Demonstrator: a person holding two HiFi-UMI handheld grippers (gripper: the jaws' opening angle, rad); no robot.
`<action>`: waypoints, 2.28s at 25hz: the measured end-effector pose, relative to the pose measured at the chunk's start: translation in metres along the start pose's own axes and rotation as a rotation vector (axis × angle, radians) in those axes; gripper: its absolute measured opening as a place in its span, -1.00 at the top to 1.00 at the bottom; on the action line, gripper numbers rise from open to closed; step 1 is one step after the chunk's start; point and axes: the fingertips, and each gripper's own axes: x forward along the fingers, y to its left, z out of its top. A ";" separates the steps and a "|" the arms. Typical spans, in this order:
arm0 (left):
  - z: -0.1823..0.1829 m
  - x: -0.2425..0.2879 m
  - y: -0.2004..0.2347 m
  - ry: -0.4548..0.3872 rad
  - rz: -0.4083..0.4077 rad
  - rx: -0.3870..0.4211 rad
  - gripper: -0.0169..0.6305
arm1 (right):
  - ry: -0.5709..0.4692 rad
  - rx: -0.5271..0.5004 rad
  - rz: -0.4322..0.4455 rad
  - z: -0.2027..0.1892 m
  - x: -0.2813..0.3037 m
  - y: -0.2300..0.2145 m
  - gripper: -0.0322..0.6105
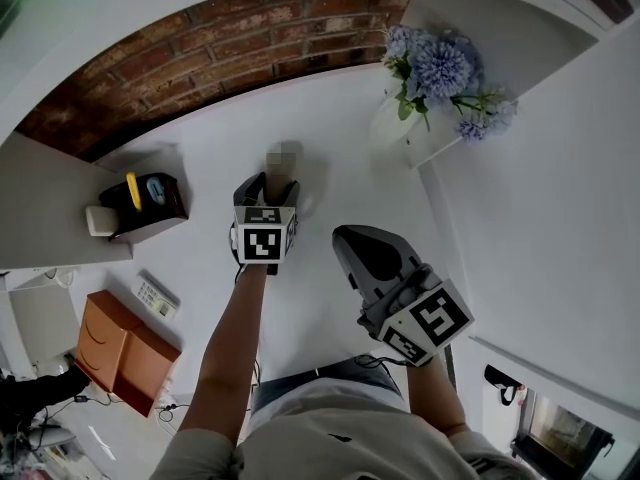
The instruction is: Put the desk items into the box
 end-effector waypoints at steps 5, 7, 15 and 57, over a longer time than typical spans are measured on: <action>0.013 -0.041 0.012 -0.075 -0.003 -0.017 0.08 | -0.003 -0.015 0.049 0.006 0.018 0.020 0.86; 0.016 -0.060 0.019 -0.105 -0.001 -0.028 0.08 | -0.002 -0.023 0.077 0.008 0.027 0.032 0.87; 0.018 -0.146 0.052 -0.220 0.026 -0.118 0.08 | 0.026 -0.071 0.185 0.005 0.060 0.092 0.87; -0.124 -0.446 0.182 -0.393 0.519 -0.404 0.08 | 0.143 -0.189 0.760 -0.038 0.125 0.379 0.87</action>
